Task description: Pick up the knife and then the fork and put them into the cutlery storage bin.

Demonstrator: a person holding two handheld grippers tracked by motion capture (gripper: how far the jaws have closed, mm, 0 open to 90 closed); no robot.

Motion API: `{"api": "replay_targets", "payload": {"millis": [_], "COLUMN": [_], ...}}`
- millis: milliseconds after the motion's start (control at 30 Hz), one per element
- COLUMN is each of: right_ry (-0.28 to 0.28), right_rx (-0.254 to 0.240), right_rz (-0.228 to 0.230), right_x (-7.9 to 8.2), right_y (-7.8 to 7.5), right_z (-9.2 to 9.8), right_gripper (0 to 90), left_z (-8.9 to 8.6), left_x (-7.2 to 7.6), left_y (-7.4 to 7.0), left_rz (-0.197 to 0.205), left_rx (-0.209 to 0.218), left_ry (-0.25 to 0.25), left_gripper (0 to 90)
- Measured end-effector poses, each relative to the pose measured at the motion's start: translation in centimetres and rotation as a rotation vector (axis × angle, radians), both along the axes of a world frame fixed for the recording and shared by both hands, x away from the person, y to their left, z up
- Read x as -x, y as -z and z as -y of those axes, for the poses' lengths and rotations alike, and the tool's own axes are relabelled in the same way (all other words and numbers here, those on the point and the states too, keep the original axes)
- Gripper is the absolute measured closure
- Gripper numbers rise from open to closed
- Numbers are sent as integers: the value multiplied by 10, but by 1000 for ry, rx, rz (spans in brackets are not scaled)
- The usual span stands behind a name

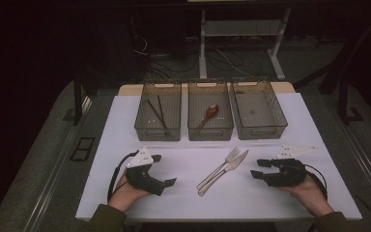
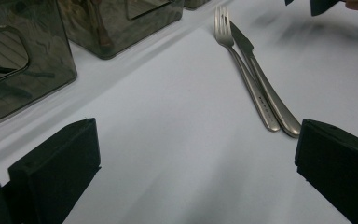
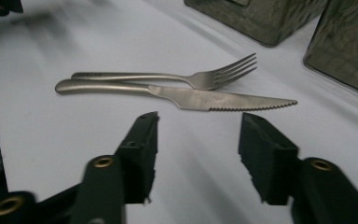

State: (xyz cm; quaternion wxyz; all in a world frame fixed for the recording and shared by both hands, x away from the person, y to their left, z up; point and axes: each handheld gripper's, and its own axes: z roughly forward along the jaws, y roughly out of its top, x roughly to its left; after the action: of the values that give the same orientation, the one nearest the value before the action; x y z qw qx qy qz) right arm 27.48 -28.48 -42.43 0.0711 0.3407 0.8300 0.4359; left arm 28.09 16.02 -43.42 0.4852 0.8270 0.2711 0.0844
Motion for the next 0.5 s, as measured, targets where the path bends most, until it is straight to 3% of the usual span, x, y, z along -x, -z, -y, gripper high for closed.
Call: {"api": "replay_targets", "payload": {"millis": [167, 500], "right_ry": [4, -57], "right_rx": [-2, 24], "right_rz": [-15, -5], "right_x": [-6, -26], "right_y": [-1, -2], "right_z": [-10, -41], "right_gripper": [633, 887], "left_z": [2, 3], "left_x": [0, -1], "left_y": [1, 2], "left_rz": [-2, 3], "left_rx": [-9, -11], "left_ry": [2, 5], "left_gripper": [0, 0]}}
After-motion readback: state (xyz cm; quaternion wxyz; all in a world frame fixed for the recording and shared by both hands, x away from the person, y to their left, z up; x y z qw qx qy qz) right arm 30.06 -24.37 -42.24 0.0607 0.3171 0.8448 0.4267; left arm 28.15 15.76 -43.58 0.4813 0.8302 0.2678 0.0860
